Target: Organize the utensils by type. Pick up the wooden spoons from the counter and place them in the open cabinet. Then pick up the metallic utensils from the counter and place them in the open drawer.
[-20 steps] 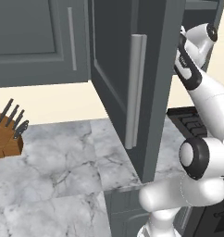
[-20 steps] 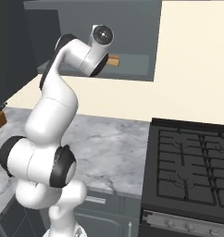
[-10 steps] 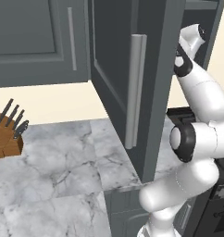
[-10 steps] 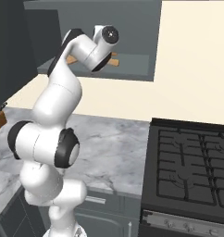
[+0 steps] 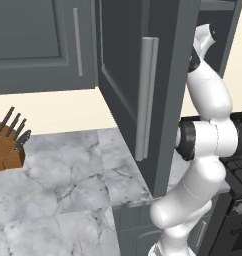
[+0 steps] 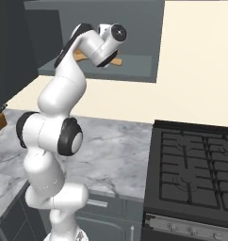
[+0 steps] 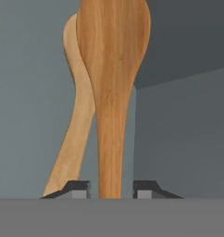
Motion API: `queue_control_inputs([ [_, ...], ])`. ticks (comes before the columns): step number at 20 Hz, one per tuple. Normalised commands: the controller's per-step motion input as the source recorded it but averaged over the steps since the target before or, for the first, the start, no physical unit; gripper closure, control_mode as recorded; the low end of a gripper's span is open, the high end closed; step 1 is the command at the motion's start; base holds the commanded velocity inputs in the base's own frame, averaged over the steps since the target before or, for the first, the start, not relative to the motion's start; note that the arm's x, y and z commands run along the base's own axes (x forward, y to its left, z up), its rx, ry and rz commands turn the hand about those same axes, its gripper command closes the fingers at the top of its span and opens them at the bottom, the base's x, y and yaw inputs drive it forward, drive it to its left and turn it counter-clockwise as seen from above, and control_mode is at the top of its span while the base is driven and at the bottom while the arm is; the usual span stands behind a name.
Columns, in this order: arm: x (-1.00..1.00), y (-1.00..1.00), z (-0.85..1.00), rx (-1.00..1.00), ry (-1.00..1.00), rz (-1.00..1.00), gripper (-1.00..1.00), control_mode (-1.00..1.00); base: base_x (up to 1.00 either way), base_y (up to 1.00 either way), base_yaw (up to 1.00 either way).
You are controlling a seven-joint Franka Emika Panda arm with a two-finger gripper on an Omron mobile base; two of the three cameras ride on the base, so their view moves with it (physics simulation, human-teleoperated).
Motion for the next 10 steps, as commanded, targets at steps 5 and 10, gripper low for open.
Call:
queue_control_inputs([
  [5, 0.33, 0.00, -0.07, -0.01, -0.09, 0.00, 1.00, -1.00, 0.00, 0.00, 0.00],
  [10, 0.09, 0.00, -0.11, -0.04, -0.10, 0.00, 1.00, -1.00, 0.00, 0.00, 0.00],
])
